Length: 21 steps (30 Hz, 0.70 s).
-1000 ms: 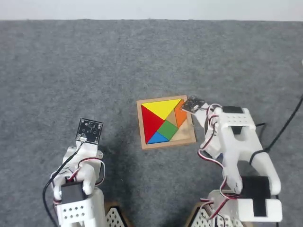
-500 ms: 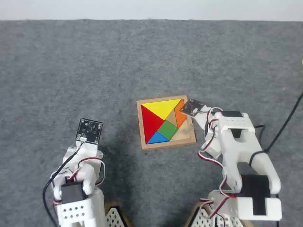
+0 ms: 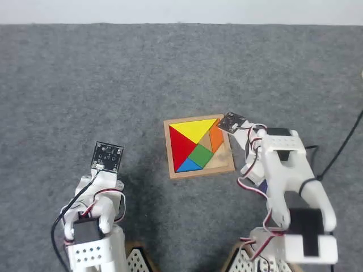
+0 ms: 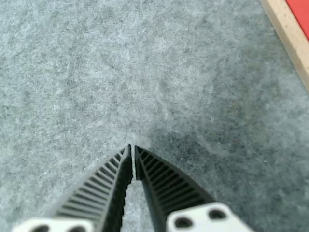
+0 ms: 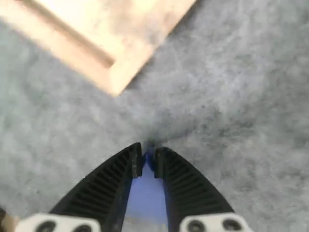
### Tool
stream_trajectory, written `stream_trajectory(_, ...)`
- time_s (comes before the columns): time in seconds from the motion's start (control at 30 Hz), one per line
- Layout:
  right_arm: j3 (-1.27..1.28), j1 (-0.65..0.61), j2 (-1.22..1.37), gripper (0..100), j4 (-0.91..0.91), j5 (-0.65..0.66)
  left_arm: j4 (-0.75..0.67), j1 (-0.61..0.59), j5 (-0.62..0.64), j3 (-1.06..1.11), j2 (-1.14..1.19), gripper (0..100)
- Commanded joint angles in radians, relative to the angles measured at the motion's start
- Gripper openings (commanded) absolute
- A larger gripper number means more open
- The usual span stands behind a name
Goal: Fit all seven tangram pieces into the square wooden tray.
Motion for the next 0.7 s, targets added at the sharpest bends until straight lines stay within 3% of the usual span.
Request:
stream_trajectory(0.0,0.032,0.019,-0.151,10.2,0.099,0.224,0.005,-0.008,-0.014,-0.007,-0.02,1)
stream_trajectory(0.23,0.167,0.11,-0.285,19.9,0.101,0.387,0.005,-0.008,-0.014,-0.007,-0.02,1)
stream_trajectory(0.43,0.199,0.168,-0.272,21.7,0.099,0.388,0.005,-0.008,-0.014,-0.007,-0.02,1)
stream_trajectory(0.67,0.175,0.17,-0.076,21.7,0.018,0.362,0.005,-0.008,-0.014,-0.007,-0.02,1)
